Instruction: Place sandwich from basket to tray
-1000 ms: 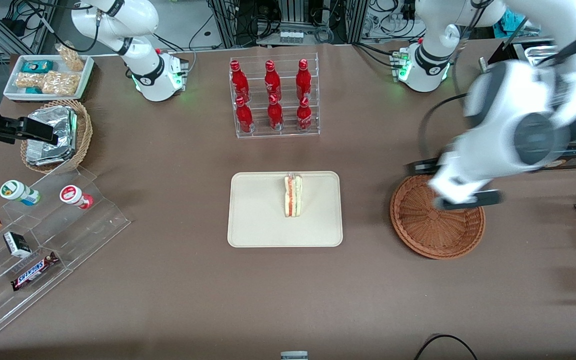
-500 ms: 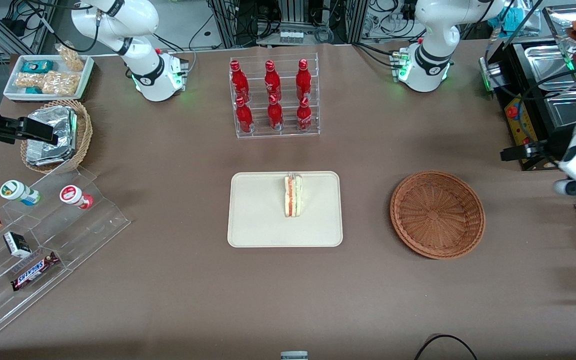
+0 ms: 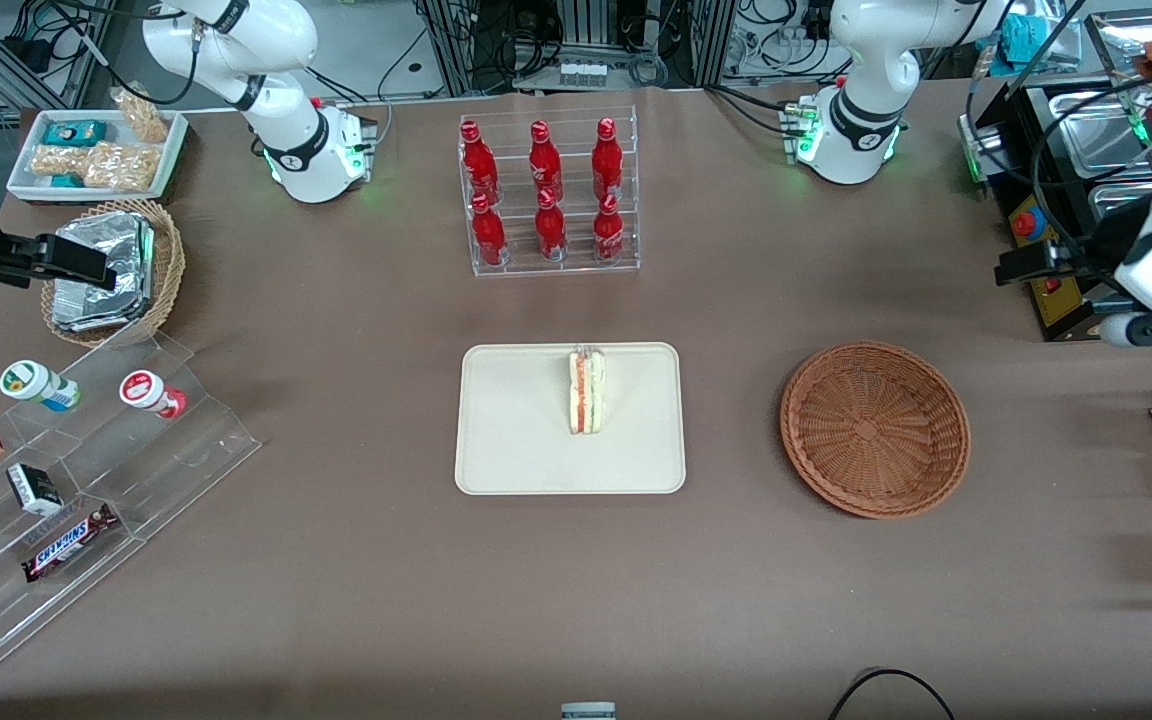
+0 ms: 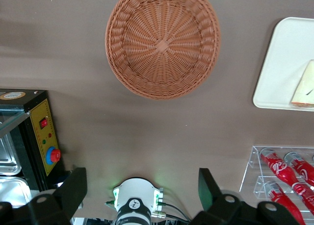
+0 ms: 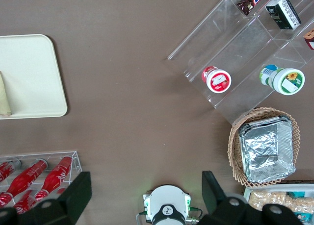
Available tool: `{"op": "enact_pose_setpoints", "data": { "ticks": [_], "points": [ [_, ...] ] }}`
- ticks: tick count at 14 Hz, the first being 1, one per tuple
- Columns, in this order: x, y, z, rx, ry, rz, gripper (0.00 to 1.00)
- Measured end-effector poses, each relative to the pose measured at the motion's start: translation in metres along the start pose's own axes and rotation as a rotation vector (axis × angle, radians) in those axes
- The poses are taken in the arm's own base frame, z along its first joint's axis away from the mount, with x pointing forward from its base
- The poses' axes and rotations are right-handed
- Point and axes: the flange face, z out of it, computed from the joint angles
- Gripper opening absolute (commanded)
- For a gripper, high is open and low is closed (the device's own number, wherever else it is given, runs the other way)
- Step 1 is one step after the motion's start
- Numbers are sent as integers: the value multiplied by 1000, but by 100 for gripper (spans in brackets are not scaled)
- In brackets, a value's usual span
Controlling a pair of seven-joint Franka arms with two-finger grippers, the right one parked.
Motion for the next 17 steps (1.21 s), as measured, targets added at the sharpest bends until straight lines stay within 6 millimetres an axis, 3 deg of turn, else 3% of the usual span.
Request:
{"op": "enact_pose_setpoints", "data": {
  "ticks": [6, 17],
  "points": [
    [-9, 24, -12, 2, 28, -90, 100],
    [-20, 35, -12, 12, 2, -120, 100]
  ]
}}
